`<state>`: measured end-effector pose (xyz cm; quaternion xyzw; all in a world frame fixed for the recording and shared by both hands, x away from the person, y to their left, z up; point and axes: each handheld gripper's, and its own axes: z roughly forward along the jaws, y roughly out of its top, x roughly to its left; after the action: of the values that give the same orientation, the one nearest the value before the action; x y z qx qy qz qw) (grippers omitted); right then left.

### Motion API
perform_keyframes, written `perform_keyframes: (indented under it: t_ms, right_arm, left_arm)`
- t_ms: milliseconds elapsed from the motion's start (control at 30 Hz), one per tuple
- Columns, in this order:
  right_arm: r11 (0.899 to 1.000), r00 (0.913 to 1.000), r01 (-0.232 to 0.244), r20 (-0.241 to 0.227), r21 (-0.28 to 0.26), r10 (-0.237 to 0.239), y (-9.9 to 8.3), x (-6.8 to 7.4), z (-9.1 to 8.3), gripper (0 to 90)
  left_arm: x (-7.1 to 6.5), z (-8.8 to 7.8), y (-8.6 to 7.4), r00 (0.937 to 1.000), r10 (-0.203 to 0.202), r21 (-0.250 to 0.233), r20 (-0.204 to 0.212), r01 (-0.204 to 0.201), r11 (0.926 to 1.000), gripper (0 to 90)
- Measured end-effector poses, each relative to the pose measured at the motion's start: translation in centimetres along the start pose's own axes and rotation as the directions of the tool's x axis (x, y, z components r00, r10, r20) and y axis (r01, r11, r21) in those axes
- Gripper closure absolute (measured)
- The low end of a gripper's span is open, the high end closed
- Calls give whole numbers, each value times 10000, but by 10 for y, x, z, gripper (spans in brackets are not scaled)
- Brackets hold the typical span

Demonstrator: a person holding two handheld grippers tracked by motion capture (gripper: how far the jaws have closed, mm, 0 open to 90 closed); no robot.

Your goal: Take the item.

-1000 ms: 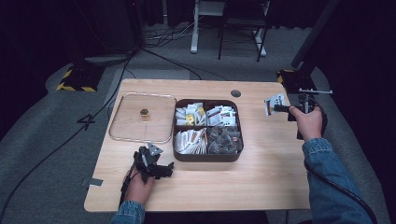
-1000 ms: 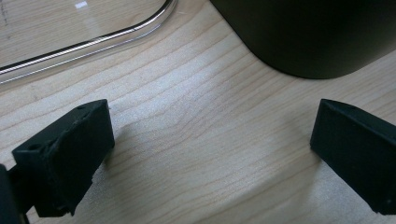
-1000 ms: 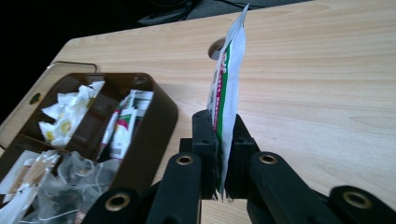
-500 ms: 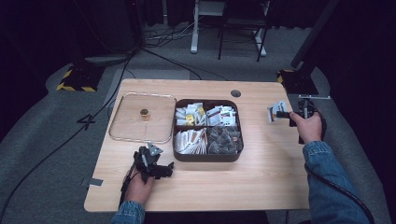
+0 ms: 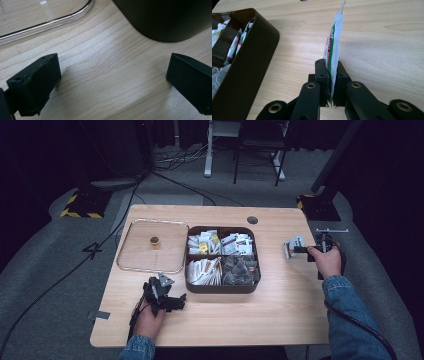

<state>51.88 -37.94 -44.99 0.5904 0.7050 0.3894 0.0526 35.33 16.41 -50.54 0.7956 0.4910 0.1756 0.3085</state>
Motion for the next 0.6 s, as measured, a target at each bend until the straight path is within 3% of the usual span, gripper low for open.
perform_keyframes:
  t_ms: [367, 500, 533, 600]
  right_arm:
    - [9980, 9988, -471, -89, 412, 475, -7, -6, 6, 800]
    - [9975, 9981, -611, -51, 354, 613, -8, -7, 8, 663]
    - [9975, 9981, -611, -51, 354, 613, -8, -7, 8, 663]
    - [9992, 9994, -308, 172, 240, 304, -10, -8, 9, 579]
  left_arm:
    - [0, 0, 0, 10000, 1, 3, 1, -1, 10000, 0]
    - [0, 0, 0, 10000, 1, 3, 2, -1, 10000, 0]
    - [0, 0, 0, 10000, 0, 1, -1, 0, 10000, 0]
    - [0, 0, 0, 10000, -2, 0, 3, 2, 10000, 0]
